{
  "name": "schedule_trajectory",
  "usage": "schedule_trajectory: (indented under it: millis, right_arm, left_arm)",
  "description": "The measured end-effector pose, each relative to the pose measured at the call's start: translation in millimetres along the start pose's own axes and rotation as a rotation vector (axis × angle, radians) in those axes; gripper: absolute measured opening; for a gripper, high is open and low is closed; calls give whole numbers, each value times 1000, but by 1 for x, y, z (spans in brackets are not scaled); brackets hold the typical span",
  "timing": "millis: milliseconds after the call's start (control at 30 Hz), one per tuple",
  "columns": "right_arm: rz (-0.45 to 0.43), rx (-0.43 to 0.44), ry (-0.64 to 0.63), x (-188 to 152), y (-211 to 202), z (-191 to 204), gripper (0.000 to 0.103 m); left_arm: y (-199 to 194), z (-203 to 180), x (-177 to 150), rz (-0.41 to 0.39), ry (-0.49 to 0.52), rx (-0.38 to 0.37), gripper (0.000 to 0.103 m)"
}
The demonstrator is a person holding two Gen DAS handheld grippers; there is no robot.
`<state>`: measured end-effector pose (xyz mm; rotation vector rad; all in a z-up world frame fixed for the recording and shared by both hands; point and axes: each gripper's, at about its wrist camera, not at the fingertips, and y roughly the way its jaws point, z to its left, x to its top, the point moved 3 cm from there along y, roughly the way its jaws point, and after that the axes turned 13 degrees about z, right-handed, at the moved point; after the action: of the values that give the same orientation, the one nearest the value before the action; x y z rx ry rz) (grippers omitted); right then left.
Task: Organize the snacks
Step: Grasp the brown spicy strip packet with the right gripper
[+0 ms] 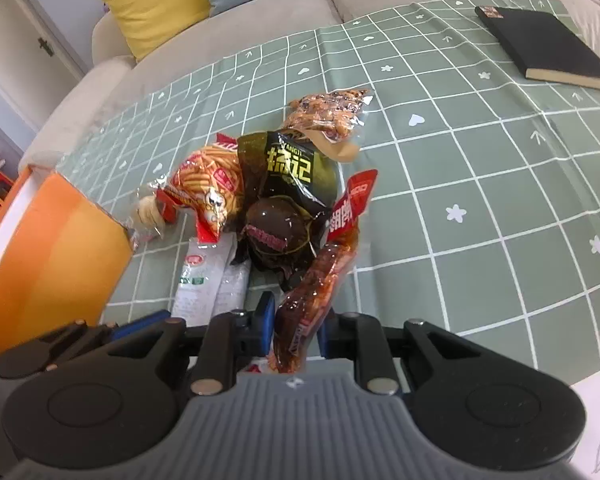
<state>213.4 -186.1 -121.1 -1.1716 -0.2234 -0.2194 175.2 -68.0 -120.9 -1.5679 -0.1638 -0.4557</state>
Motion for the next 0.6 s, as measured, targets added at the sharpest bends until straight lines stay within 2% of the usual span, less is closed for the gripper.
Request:
schedule_trajectory:
  millis: [100,133,333,600]
  right_arm:
    - [0,-8,-15,-1,0,2,18]
    - [0,-9,-16,-1,0,2,18]
    - [0,-18,-19,-2,-2,2,18]
    - [5,-54,-19,-6,-8,1,17]
  left_arm:
    - [-1,0,0,-5,6,-6,63]
    - [-2,0,0,-3,6,-8,61]
    - [-5,2,-3,-2,5,-11,57]
    - [-15,11,-12,-2,-45,-66,55]
